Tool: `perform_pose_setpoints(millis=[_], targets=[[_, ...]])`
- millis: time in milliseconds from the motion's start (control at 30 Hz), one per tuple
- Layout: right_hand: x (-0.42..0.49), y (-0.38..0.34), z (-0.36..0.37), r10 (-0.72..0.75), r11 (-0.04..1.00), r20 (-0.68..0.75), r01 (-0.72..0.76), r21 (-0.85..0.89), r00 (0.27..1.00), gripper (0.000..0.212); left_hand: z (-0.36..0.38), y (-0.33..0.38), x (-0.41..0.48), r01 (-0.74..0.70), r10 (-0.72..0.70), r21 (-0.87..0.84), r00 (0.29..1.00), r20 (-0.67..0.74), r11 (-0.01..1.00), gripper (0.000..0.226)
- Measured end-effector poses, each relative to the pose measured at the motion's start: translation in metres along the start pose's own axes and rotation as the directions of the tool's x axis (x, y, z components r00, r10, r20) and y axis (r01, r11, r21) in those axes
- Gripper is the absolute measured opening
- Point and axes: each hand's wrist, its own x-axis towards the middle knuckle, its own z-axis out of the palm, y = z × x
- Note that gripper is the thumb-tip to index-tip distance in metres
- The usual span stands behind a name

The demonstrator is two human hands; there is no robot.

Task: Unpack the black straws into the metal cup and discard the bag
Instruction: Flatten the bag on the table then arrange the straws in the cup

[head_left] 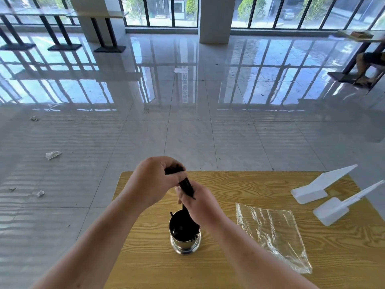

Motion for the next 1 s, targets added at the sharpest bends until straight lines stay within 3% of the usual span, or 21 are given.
perform_pose_setpoints(millis=[67,100,167,200,300,400,467,700,1000], targets=[[0.001,-0.007,-0.004,0.013,0.998,0.023,-0.015,0.057,1.000,0.018,0.003,0.000,0.000,0.077,-0.089,-0.302,0.996,-0.028,0.950,0.028],[0.002,-0.012,-0.006,0.027,0.996,0.046,-0.031,0.088,0.999,0.018,0.005,0.000,-0.002,0.117,-0.134,-0.409,0.991,-0.015,0.905,0.046],[0.001,-0.020,-0.009,0.069,0.971,0.135,-0.097,0.217,0.988,0.013,0.012,-0.003,-0.006,0.223,-0.231,-0.453,0.972,0.039,0.863,0.075],[-0.001,-0.023,-0.010,0.100,0.927,0.208,-0.167,0.336,0.973,0.014,0.016,-0.004,-0.009,0.281,-0.275,-0.426,0.958,0.078,0.860,0.078],[-0.009,-0.030,-0.016,0.150,0.726,0.405,-0.378,0.574,0.902,0.027,0.029,-0.008,-0.020,0.388,-0.290,-0.405,0.914,0.283,0.828,0.056],[-0.018,-0.027,-0.020,0.080,0.610,0.502,-0.441,0.658,0.861,0.025,0.033,-0.008,-0.027,0.439,-0.243,-0.570,0.889,0.388,0.694,0.040],[-0.022,-0.024,-0.023,0.045,0.563,0.536,-0.465,0.683,0.843,0.028,0.032,-0.008,-0.028,0.457,-0.235,-0.592,0.879,0.415,0.664,0.038],[-0.028,-0.014,-0.025,0.038,0.512,0.600,-0.531,0.675,0.799,0.036,0.029,-0.007,-0.027,0.466,-0.228,-0.496,0.855,0.466,0.733,0.038],[-0.029,-0.004,-0.025,0.040,0.508,0.606,-0.539,0.672,0.794,0.033,0.036,-0.010,-0.026,0.476,-0.236,-0.478,0.846,0.478,0.738,0.033]])
